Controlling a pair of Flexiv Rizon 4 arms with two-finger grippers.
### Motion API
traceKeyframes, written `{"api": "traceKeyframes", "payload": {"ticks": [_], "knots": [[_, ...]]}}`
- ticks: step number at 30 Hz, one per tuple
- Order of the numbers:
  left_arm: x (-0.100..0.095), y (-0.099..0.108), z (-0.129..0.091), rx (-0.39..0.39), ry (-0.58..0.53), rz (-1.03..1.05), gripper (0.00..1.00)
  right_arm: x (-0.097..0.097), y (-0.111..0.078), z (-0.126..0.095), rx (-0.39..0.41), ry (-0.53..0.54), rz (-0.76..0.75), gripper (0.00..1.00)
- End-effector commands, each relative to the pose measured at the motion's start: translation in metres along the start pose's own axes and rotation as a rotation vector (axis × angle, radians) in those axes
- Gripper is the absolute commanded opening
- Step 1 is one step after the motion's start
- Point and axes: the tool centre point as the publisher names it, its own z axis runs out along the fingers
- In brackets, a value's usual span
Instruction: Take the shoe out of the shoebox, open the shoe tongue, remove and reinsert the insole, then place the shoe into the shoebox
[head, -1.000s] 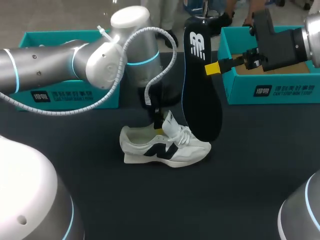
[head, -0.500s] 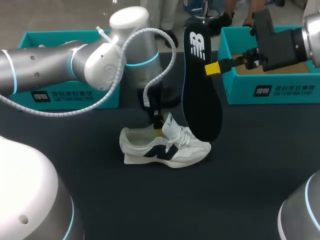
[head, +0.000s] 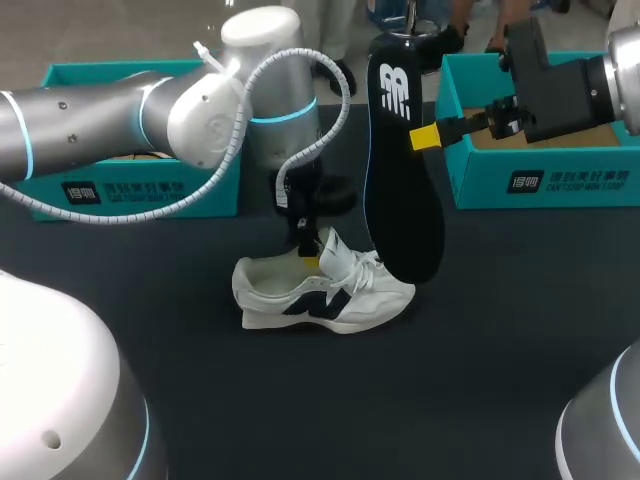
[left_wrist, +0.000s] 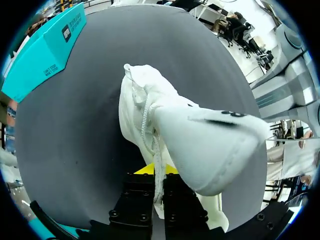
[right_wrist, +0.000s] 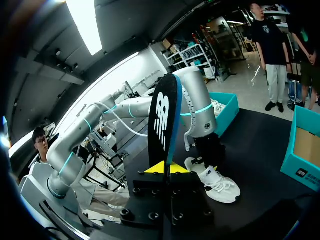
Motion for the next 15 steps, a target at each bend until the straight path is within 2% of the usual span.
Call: {"api": "traceKeyframes", "payload": {"ticks": [1, 3, 4, 5, 7, 8, 10, 15], "knots": [[-0.005, 0.001, -0.014, -0.021, 0.107, 0.138, 0.00, -0.001, 0.002, 0.003, 0.002, 0.000, 0.001, 0.00], [-0.005, 0.002, -0.016, -0.051, 0.159, 0.222, 0.00, -0.001, 0.002, 0.003, 0.002, 0.000, 0.001, 0.00], [-0.003, 0.002, -0.018, -0.014, 0.161, 0.234, 0.00, -0.001, 0.002, 0.003, 0.002, 0.000, 0.001, 0.00], [-0.004, 0.003, -0.019, -0.038, 0.193, 0.284, 0.00, -0.001, 0.002, 0.003, 0.002, 0.000, 0.001, 0.00], [-0.005, 0.001, -0.020, -0.016, 0.282, 0.426, 0.00, -0.001, 0.002, 0.003, 0.002, 0.000, 0.001, 0.00], [-0.005, 0.000, -0.020, -0.037, 0.334, 0.518, 0.00, -0.001, 0.002, 0.003, 0.002, 0.000, 0.001, 0.00], [-0.006, 0.000, -0.022, -0.009, 0.365, 0.581, 0.00, -0.001, 0.002, 0.003, 0.002, 0.000, 0.001, 0.00], [-0.004, -0.005, -0.028, -0.035, 0.474, 0.804, 0.00, -0.001, 0.002, 0.003, 0.002, 0.000, 0.001, 0.00]]}}
